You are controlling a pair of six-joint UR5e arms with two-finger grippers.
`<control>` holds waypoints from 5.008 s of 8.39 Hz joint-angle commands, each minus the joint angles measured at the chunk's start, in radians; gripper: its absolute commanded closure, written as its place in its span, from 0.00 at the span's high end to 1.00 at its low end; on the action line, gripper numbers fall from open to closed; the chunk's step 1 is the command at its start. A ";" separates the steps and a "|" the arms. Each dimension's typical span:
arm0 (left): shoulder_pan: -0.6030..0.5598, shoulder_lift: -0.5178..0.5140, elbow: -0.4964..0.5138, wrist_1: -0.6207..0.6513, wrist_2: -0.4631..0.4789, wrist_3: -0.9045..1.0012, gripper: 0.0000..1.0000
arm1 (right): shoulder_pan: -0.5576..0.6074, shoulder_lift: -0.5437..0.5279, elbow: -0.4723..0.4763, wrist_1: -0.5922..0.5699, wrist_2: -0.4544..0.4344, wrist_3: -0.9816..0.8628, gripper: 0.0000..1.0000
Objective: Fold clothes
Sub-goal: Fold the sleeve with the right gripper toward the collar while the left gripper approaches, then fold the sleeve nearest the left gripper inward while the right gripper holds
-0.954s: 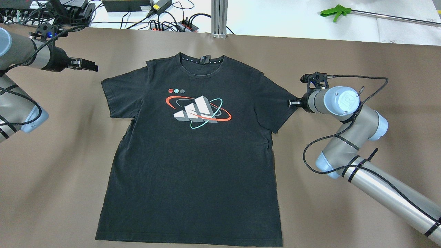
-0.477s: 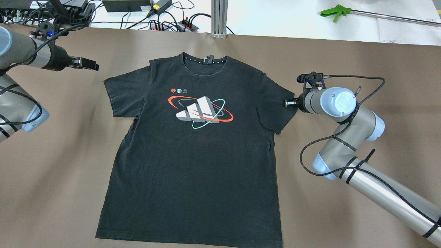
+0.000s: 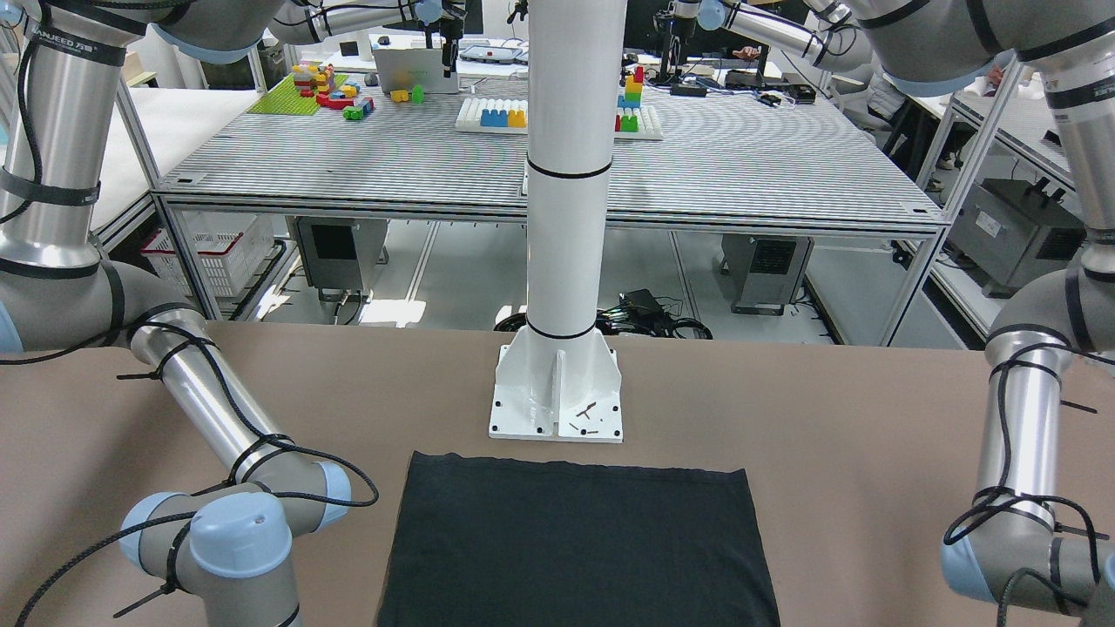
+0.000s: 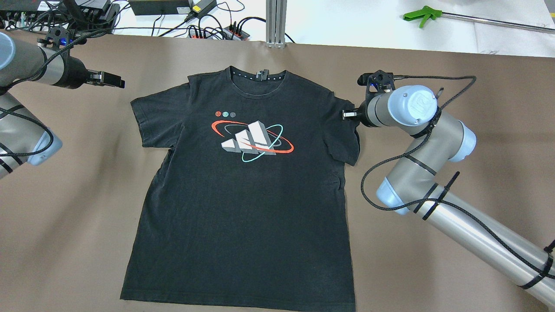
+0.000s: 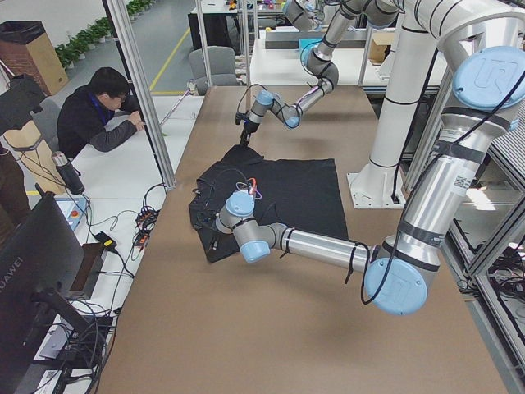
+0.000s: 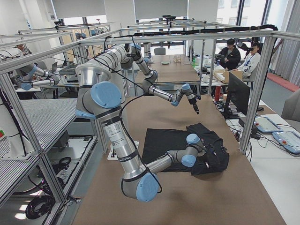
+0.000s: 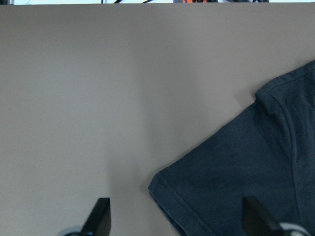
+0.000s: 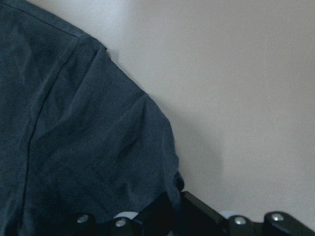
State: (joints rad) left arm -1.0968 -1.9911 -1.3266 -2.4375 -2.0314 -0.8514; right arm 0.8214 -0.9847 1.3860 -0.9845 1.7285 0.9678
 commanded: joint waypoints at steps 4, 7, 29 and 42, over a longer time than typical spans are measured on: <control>0.009 -0.003 0.004 0.002 0.049 -0.008 0.94 | -0.120 0.260 -0.189 -0.057 -0.167 0.061 0.00; 0.009 -0.005 0.004 0.003 0.049 -0.006 0.94 | -0.165 0.304 -0.220 -0.057 -0.213 0.062 0.00; 0.167 -0.100 0.288 -0.192 0.264 0.084 0.03 | -0.059 0.172 -0.091 -0.031 -0.076 0.077 0.94; 0.351 -0.497 0.286 0.249 0.545 -0.298 0.95 | -0.059 0.126 -0.051 -0.029 -0.081 0.077 0.94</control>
State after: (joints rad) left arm -0.7559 -2.4630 -1.1229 -2.1020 -1.5550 -1.1459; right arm 0.7624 -0.8543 1.3316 -1.0140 1.6495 1.0424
